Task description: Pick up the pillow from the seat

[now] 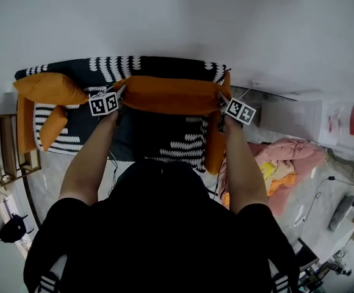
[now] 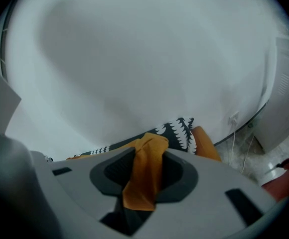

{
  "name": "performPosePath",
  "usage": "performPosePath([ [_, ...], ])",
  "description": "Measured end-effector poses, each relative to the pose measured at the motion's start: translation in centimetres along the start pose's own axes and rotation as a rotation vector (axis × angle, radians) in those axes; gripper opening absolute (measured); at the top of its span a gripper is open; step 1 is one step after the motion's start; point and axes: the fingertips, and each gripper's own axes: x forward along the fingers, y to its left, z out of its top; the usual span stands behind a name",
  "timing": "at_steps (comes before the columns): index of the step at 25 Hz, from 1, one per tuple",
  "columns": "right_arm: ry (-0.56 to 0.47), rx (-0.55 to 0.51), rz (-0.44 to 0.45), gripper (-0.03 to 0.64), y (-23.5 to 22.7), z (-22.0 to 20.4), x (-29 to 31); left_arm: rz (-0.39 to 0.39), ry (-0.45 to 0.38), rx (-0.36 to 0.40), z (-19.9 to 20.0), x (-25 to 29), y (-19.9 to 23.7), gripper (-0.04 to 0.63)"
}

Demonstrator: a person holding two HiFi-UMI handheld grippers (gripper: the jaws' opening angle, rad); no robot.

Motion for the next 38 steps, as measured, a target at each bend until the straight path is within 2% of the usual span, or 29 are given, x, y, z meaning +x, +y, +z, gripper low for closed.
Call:
performPosePath([
  [10,-0.033,-0.02,0.018,0.109,2.1,-0.4,-4.6,-0.024,-0.039,0.014,0.4,-4.7,-1.9,0.107],
  [14,-0.049,-0.029,0.024,0.106,2.9,-0.4,-6.5,-0.055,-0.059,0.021,0.8,-5.9,-3.0,0.109],
  [23,-0.072,-0.053,0.044,0.104,4.6,0.0,-9.6,-0.04,-0.081,0.04,1.6,-8.7,-3.8,0.109],
  [28,-0.083,-0.068,0.063,0.104,5.6,0.5,-10.8,-0.07,-0.108,0.055,2.6,-10.1,-4.9,0.109],
  [38,-0.109,-0.125,0.081,0.104,7.1,1.0,-13.5,-0.082,-0.118,0.078,3.5,-12.4,-6.0,0.109],
])
